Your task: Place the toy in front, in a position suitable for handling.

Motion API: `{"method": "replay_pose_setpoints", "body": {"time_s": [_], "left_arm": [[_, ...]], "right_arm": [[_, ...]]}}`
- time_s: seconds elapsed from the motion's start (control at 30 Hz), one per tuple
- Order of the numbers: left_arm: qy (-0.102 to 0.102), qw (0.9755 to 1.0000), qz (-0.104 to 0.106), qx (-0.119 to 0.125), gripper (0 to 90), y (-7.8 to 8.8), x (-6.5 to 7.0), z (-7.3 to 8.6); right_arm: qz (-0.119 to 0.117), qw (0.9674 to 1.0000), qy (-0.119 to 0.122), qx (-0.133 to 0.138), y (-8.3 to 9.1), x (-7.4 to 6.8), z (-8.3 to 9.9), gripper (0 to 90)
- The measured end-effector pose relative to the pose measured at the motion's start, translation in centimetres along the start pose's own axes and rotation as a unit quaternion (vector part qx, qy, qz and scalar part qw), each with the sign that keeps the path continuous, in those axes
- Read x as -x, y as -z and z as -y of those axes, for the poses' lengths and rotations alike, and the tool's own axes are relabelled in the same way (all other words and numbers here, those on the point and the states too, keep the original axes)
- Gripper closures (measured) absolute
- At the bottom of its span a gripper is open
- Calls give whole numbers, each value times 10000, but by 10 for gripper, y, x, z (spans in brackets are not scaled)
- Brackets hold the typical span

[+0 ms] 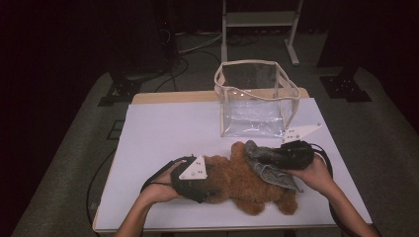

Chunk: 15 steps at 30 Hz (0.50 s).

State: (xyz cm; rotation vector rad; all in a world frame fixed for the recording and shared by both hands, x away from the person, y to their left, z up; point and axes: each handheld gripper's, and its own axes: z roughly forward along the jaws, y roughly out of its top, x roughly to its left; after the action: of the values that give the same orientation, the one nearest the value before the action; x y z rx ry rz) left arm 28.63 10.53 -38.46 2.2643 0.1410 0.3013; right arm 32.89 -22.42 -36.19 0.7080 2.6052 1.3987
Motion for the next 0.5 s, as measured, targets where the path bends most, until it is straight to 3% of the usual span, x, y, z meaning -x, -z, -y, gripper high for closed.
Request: {"method": "replay_pose_setpoints", "body": {"time_s": [0.27,0.37,0.5], "left_arm": [[61,10000,-50,27,282,-1,-1,1],[115,9999,-47,60,283,0,-2,2],[120,9999,-60,61,283,0,-2,1]], "right_arm": [[-294,9990,334,-60,-25,-16,-19,755],[-285,9988,392,-20,-21,-20,-17,756],[-216,9993,295,77,-9,-17,-8,756]]}}
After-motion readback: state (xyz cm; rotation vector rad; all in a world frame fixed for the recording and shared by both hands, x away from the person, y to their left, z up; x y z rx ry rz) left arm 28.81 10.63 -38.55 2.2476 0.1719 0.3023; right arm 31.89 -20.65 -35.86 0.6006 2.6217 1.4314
